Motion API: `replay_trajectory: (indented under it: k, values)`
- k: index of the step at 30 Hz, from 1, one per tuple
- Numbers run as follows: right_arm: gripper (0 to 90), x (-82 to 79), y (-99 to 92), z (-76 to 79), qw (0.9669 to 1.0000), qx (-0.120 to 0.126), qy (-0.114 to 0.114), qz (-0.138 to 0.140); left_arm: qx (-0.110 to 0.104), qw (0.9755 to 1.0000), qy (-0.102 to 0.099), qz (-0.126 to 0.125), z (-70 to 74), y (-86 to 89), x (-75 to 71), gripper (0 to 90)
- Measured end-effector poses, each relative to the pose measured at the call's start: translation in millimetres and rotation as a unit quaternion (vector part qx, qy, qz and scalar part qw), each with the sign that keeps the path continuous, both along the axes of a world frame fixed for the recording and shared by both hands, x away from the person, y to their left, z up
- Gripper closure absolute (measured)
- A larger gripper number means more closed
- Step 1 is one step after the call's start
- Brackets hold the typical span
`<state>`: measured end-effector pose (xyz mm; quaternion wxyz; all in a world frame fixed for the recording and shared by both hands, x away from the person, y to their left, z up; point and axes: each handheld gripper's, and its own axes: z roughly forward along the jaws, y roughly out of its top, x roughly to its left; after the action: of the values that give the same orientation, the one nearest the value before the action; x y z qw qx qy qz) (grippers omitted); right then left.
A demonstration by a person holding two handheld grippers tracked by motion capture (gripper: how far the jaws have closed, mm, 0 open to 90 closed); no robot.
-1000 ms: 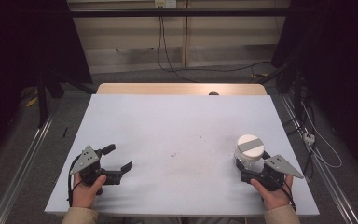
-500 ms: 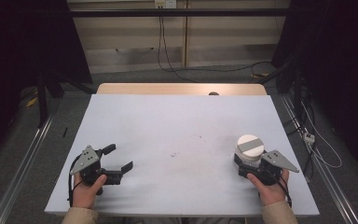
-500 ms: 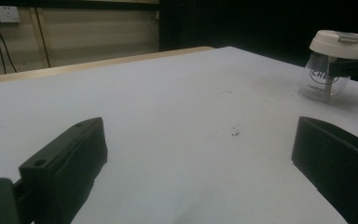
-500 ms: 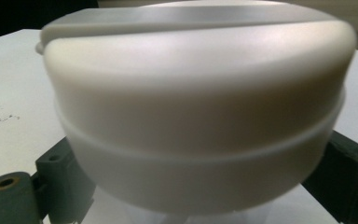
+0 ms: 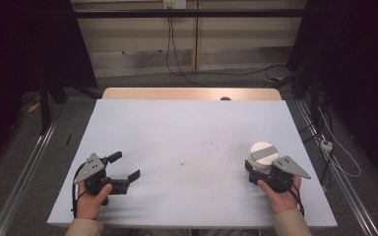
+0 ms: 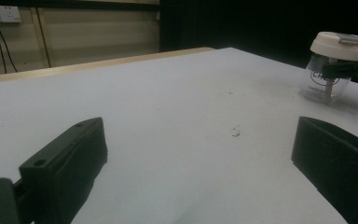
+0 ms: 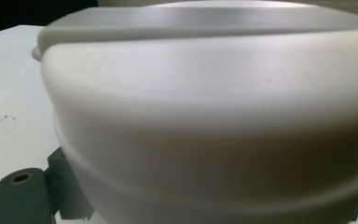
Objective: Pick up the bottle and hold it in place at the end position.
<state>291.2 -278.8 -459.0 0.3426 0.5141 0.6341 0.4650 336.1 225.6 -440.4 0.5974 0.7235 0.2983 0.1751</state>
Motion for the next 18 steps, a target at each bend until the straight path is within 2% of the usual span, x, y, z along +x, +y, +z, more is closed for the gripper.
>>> replay_trajectory:
  k: [12,18]
  values:
    - [16.5,0.3,-2.0,-0.2,1.0000,0.008,-0.005,0.000,-0.001,1.0000,0.001,-0.001,-0.4,0.1,0.3,2.9]
    - [17.6,0.2,-3.4,0.7,0.9999,0.002,-0.011,0.002,-0.001,1.0000,-0.001,-0.001,-0.2,-0.2,0.4,2.9]
